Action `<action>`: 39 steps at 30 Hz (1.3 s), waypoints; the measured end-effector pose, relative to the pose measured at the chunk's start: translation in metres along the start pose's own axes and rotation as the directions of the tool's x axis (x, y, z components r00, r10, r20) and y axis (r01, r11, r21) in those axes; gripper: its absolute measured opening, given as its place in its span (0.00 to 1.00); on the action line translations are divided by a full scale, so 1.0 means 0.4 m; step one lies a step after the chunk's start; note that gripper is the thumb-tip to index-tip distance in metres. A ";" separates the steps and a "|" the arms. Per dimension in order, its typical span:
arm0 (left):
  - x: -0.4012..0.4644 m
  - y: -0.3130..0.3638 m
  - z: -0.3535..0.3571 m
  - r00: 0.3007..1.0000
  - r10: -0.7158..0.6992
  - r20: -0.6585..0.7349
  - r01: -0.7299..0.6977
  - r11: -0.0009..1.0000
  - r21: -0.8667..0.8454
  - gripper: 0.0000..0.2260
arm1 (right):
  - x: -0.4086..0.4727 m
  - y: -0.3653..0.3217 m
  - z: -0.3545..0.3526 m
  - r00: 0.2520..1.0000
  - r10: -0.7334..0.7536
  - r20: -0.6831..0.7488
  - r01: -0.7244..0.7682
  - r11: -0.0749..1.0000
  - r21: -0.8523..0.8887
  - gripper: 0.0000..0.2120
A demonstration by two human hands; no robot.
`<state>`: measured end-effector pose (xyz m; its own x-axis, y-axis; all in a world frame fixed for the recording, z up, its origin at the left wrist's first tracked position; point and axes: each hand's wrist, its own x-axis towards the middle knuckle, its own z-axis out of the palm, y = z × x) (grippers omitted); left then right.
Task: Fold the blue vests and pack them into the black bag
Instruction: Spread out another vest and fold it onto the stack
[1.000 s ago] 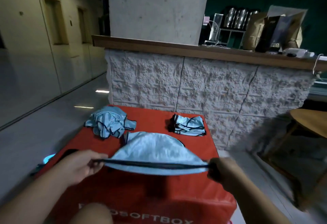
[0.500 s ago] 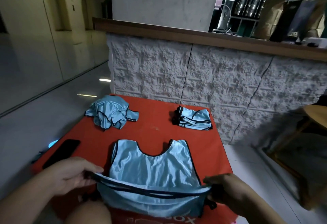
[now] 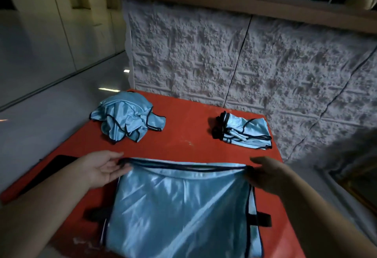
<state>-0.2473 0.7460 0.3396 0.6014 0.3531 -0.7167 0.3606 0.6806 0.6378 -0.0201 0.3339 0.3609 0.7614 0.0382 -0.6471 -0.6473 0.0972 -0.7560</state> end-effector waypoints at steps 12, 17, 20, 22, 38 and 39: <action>0.176 -0.182 -0.008 0.833 0.542 -0.109 -0.168 0.437 0.884 0.25 | 0.039 0.311 0.056 0.914 -0.402 -0.061 0.183 0.541 -0.821 0.25; 0.147 -0.152 0.044 0.883 0.429 -0.190 -0.042 0.474 0.879 0.18 | 0.039 0.321 0.079 0.930 -0.344 -0.128 0.099 0.572 -0.814 0.17; 0.151 -0.126 0.043 0.939 0.307 -0.153 -0.023 0.502 0.864 0.19 | 0.054 0.314 0.066 0.941 -0.311 -0.134 0.067 0.559 -0.827 0.18; 0.156 -0.105 0.039 0.972 0.219 -0.082 -0.075 0.621 0.781 0.18 | 0.064 0.302 0.063 0.936 -0.333 -0.114 0.103 0.568 -0.817 0.17; 0.172 -0.025 0.084 0.996 0.017 0.087 -0.083 0.540 0.837 0.10 | 0.091 0.285 0.079 0.982 -0.168 0.084 0.187 0.861 -0.473 0.12; 0.174 -0.032 0.080 0.993 0.046 0.113 -0.119 0.571 0.812 0.11 | 0.091 0.289 0.077 0.976 -0.208 0.071 0.217 0.864 -0.455 0.12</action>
<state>-0.1872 0.7413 0.2904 0.6939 0.3098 -0.6500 0.7135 -0.1744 0.6786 -0.0661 0.3772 0.2529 0.8797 0.0876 -0.4675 -0.4097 -0.3598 -0.8383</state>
